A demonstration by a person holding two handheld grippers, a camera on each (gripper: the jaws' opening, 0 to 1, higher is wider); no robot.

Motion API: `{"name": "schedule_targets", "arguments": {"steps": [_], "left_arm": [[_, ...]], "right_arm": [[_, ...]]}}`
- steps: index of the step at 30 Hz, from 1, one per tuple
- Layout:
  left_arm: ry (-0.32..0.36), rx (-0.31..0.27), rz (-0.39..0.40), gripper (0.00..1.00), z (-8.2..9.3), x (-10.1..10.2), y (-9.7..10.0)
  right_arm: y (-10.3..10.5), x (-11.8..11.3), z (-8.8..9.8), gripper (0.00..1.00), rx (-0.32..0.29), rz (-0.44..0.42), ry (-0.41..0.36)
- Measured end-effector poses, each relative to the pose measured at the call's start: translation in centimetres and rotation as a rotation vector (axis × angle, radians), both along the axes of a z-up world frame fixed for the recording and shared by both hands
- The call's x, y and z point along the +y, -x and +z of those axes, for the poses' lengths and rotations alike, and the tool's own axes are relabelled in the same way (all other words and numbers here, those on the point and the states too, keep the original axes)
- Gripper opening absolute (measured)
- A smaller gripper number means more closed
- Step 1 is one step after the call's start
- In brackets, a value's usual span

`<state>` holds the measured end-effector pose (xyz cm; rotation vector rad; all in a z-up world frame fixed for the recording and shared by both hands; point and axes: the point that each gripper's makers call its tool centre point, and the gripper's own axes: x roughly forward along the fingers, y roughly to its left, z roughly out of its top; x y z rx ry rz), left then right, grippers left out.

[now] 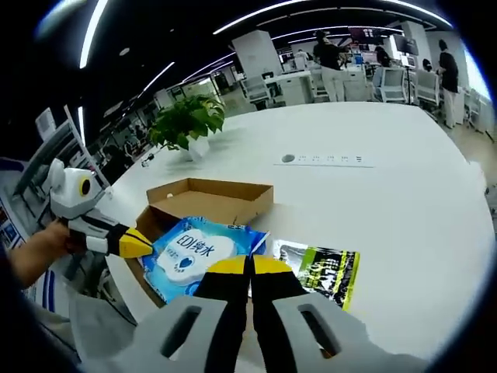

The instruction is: Operate the shoe box by opening the lid, removing the specified soft item, and placing it in the target area until the item is outside and the box remains undamaged.

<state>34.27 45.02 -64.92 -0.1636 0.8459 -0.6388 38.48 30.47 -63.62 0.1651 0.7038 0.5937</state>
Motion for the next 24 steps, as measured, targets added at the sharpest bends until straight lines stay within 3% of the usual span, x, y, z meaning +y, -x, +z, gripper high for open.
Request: {"name": "schedule_targets", "arguments": {"steps": [7, 24], "left_arm": [[0.010, -0.028, -0.025, 0.00, 1.0, -2.7, -0.5], [0.023, -0.053, -0.089, 0.00, 0.8, -7.8, -1.3]], "right_arm": [[-0.2, -2.7, 0.2, 0.00, 0.010, -0.037, -0.019], [-0.8, -7.6, 0.0, 0.00, 0.009, -0.058, 0.012]]}}
